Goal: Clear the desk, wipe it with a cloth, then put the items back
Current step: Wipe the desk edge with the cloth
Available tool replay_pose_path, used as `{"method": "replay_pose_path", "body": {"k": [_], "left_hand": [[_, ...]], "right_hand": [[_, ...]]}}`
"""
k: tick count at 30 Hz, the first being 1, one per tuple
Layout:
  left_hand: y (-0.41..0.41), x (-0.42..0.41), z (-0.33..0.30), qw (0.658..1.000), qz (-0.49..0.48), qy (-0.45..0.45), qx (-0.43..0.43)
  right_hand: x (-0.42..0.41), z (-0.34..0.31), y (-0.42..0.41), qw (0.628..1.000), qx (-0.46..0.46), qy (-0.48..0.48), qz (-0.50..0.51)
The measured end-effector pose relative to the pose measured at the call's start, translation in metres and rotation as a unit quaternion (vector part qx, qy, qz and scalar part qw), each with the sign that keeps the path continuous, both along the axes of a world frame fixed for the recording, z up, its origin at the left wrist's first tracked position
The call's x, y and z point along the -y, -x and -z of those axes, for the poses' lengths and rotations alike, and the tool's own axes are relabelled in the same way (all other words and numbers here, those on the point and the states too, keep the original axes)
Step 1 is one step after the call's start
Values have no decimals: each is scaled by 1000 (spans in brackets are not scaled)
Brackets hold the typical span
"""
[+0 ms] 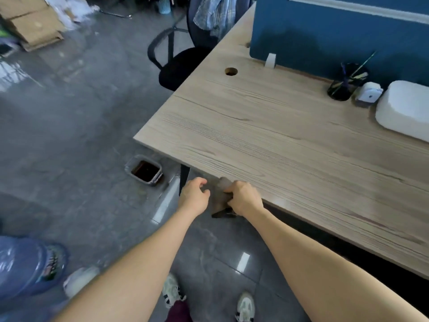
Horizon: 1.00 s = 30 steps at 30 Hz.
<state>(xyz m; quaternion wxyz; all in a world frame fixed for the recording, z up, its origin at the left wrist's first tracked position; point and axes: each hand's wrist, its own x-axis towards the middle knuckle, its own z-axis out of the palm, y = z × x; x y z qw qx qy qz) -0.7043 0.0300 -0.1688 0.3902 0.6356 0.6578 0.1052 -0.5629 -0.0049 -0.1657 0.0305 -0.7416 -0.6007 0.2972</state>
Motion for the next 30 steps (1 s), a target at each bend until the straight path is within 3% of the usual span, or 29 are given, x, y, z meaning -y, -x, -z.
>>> {"method": "replay_pose_path", "body": {"k": [6, 14, 30], "left_hand": [[143, -60, -8, 994, -102, -8, 25], [305, -123, 3, 985, -167, 20, -28], [394, -302, 105, 973, -203, 108, -23]], "right_hand": [[-88, -10, 122, 998, -32, -16, -44], [-179, 17, 273, 994, -82, 11, -67], [-370, 120, 371, 990, -95, 103, -1]]}}
